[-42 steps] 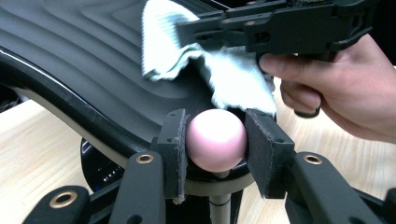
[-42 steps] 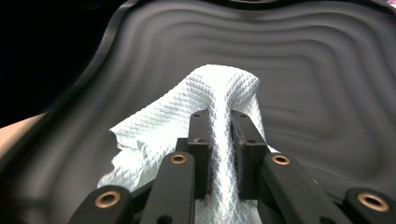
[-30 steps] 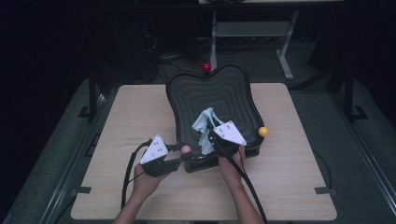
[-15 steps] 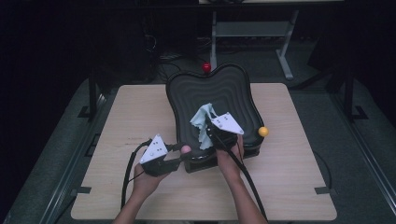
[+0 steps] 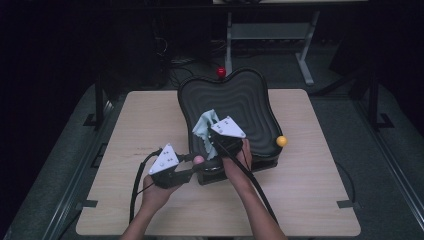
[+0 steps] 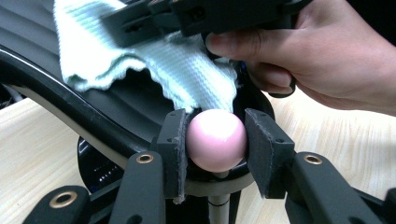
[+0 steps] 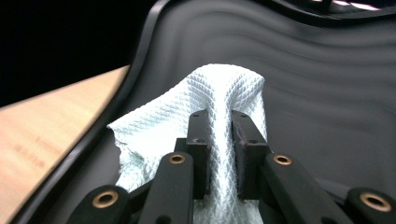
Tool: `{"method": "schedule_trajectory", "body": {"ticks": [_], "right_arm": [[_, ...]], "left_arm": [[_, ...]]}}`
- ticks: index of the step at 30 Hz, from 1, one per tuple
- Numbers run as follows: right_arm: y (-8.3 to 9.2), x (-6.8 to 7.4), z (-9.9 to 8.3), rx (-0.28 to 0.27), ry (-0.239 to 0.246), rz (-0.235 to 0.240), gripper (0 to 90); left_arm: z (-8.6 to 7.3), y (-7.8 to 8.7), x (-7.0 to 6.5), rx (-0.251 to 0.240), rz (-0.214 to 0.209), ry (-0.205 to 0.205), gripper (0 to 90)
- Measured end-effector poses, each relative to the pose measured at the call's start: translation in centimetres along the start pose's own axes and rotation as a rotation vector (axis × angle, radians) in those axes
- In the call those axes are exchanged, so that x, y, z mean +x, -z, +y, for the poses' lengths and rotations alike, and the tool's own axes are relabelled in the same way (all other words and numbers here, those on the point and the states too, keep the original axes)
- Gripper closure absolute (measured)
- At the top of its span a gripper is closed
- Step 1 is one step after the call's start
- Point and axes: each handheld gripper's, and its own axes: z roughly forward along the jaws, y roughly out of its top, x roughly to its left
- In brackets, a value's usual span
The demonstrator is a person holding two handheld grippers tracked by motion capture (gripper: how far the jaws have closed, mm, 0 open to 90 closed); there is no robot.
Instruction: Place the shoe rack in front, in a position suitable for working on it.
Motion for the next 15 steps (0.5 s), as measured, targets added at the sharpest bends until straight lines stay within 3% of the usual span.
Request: {"method": "schedule_trajectory", "body": {"ticks": [2, 7, 13, 15], "right_arm": [[-0.1, 0.0, 0.3, 0.012, 0.014, 0.009, 79.0], [-0.5, -1.6, 0.7, 0.027, -0.060, -0.027, 79.0], [-1.1, 0.1, 1.3, 0.029, 0.015, 0.016, 78.6], [-1.3, -0.5, 1.5, 0.027, -0.007, 0.007, 78.6]], "left_arm": [[0.0, 0.0, -0.1, 0.001, 0.001, 0.001, 60.5], [0.0, 0.0, 0.0, 0.001, 0.001, 0.001, 60.5], [0.0, 0.0, 0.0, 0.001, 0.000, 0.003, 60.5], [0.0, 0.0, 0.0, 0.001, 0.001, 0.003, 60.5]]}}
